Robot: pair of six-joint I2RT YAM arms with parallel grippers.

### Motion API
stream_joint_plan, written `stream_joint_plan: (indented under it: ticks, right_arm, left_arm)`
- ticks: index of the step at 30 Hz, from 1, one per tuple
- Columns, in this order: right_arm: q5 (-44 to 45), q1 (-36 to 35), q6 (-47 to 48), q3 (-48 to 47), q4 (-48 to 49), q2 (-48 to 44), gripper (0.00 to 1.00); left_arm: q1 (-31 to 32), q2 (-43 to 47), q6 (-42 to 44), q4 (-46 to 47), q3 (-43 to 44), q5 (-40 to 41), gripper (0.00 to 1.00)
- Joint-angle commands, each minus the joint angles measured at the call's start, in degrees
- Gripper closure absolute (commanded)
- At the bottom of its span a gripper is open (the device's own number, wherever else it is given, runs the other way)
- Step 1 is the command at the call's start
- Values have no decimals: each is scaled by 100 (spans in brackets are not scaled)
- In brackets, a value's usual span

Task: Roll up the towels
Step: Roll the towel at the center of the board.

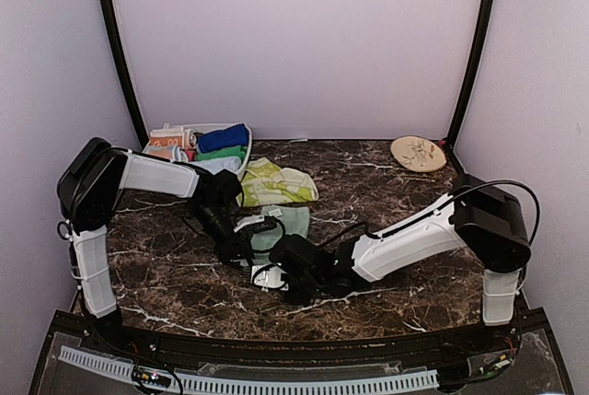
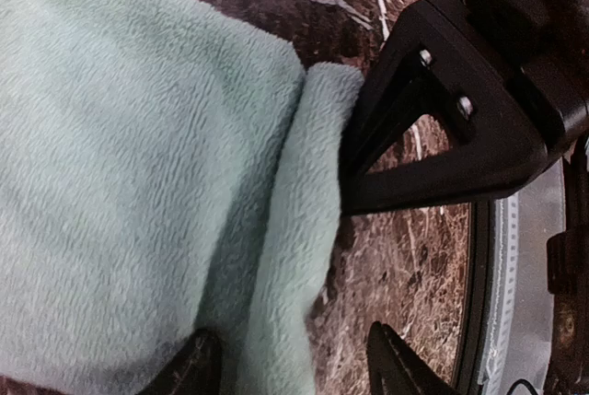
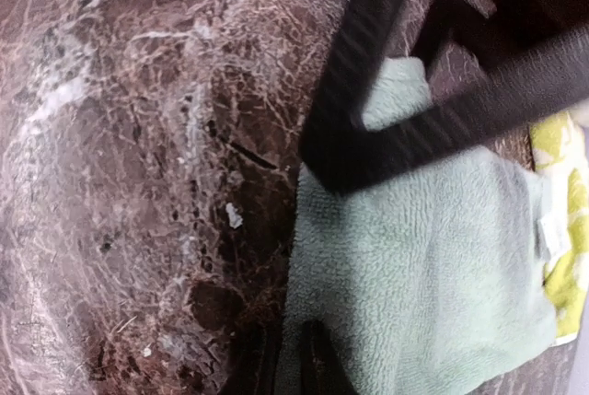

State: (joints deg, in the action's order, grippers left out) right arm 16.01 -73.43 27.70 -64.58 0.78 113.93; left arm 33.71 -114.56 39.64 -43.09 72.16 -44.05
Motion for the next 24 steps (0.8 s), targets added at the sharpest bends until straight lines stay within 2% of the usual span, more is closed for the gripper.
stream_joint_plan:
  ticks: [1, 5, 11, 13, 16, 19, 24]
  right_arm:
    - [-857, 425, -1006, -269, -796, 190, 90]
    - [-1904, 856, -1747, -389, -1035, 148, 94]
    - [-4560, 1735, -2945, -688, -1171, 353, 100]
    - [-5484, 2012, -3331, -823, -1157, 538, 100]
    - [-6383, 2339, -3920, -945, -1016, 771, 100]
    - [-6779, 2512, -4344, -991, -850, 846, 100]
    - [-7167, 2585, -4653, -1168, -790, 919, 100]
  left_arm:
    - [-429, 745, 11, 548, -762, 121, 40]
    - [-793, 1380, 218, 1054, -1429, 112, 40]
    - [-857, 2450, 861, 1840, -2361, 705, 43]
    - [-697, 2843, 1000, 2056, -2499, 941, 43]
    - [-256, 3250, 1325, 2206, -2541, 1349, 42]
    - [426, 3074, 1467, 2204, -2316, 1874, 42]
    - [1068, 2597, 1768, 2662, -2065, 2439, 41]
